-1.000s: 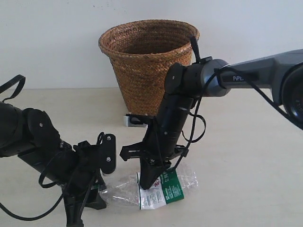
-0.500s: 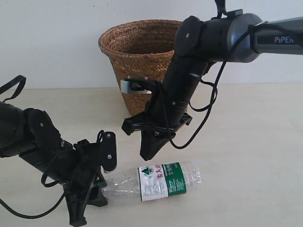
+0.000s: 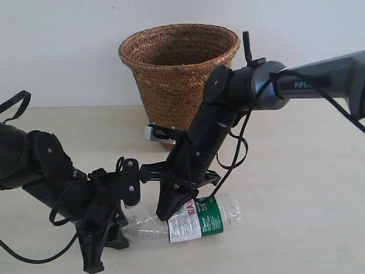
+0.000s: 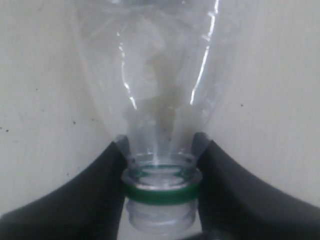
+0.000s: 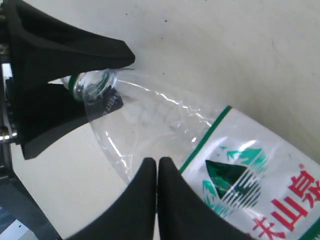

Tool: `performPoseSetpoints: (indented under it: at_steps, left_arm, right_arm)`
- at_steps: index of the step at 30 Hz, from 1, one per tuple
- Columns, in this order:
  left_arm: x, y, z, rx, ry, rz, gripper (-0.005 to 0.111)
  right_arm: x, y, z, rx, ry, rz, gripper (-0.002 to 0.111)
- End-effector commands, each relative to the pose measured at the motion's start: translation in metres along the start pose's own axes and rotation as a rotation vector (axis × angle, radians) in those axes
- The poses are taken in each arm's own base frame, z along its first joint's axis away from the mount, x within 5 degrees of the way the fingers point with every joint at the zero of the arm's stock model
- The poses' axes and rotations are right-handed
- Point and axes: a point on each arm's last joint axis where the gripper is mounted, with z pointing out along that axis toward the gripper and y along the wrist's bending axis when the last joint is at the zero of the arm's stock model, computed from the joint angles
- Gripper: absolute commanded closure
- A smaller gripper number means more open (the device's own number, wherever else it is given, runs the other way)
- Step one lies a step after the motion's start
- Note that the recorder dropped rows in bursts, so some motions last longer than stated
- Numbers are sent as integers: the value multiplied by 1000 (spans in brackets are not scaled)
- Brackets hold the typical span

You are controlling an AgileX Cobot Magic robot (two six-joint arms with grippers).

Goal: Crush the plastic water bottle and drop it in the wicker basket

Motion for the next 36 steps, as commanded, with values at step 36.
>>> performPoseSetpoints:
  at_steps: [36]
  left_arm:
    - [0, 1, 2, -11, -2, -24, 102]
  right_arm:
    - [-11, -7, -21, -194, -135, -214, 108]
